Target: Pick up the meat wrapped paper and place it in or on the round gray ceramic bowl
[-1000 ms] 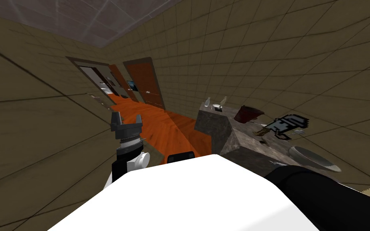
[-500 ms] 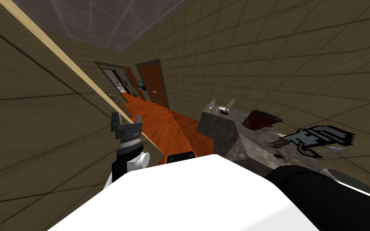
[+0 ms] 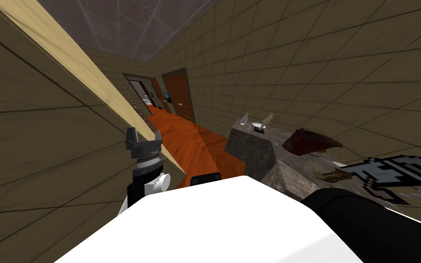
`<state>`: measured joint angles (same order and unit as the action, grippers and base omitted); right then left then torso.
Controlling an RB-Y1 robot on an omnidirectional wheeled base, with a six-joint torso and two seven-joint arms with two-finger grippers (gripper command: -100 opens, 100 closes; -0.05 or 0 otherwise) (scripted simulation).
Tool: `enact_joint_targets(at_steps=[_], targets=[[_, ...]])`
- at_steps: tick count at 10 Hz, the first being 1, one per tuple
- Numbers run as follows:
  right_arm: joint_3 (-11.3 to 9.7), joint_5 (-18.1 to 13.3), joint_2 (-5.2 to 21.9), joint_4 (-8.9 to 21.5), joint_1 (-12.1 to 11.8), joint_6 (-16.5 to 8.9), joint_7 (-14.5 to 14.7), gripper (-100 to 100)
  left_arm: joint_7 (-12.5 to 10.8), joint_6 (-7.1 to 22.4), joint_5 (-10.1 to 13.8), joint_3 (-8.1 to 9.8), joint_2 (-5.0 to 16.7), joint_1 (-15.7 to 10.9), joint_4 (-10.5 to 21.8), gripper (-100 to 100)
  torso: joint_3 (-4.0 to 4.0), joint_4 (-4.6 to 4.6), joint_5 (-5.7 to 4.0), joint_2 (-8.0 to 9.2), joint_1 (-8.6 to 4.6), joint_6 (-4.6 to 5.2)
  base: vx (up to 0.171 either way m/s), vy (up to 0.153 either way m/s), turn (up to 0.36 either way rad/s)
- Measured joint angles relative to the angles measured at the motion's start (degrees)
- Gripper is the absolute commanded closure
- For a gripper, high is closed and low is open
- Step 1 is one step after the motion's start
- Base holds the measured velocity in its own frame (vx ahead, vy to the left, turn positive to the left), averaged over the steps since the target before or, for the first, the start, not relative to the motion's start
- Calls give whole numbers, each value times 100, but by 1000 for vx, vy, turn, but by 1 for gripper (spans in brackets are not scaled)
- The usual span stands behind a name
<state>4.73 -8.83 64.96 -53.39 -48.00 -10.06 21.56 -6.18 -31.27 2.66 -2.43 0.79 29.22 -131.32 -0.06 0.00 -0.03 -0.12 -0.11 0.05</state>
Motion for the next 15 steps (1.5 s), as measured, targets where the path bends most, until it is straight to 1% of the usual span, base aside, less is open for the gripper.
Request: enact_joint_targets(at_steps=[1,2,6,7,8,9,10,11,12,13,15], targets=[[-17,-47,-68,74,107,-17,14,-100,0,0,0,0,0,-1,0,0,5,2,-2,9,-12,-3,-20,-42,31],[-19,-54,-75,84,120,-22,19,100,0,0,0,0,0,0,0,0,5,2,-1,9,-5,1,-2,-7,-3],[-15,-49,-78,83,122,-25,9,100,0,0,0,0,0,0,0,0,-1,-3,2,1,5,-1,0,-1,-3],[-15,-49,-78,83,122,-25,10,0,0,0,0,0,0,0,0,0,-1,-3,2,0,5,-1,0,0,0],[-15,-49,-78,83,122,-25,10,100,0,0,0,0,0,0,0,0,-1,-3,2,0,4,-1,0,0,0],[-16,-50,-77,83,121,-25,11,0,0,0,0,0,0,0,0,0,-1,-2,2,0,5,-1,0,0,0],[-16,-50,-77,83,121,-25,11,100,0,0,0,0,0,0,0,0,-1,-2,2,0,5,-1,-6,29,-211],[-1,-38,60,112,193,49,32,100,0,0,0,0,0,1,0,0,1,-2,12,3,16,5,-12,51,-185],[106,-99,105,-8,179,56,64,100,0,0,0,0,-1,0,0,0,4,1,9,8,30,3,-22,73,-176],[247,-106,206,-209,43,89,69,100,0,0,0,-1,-1,0,0,0,7,3,17,13,42,5,-25,66,-192],[336,-111,412,-183,116,364,103,100,0,0,0,0,-1,0,0,0,14,6,17,22,38,9,-36,44,-219]])
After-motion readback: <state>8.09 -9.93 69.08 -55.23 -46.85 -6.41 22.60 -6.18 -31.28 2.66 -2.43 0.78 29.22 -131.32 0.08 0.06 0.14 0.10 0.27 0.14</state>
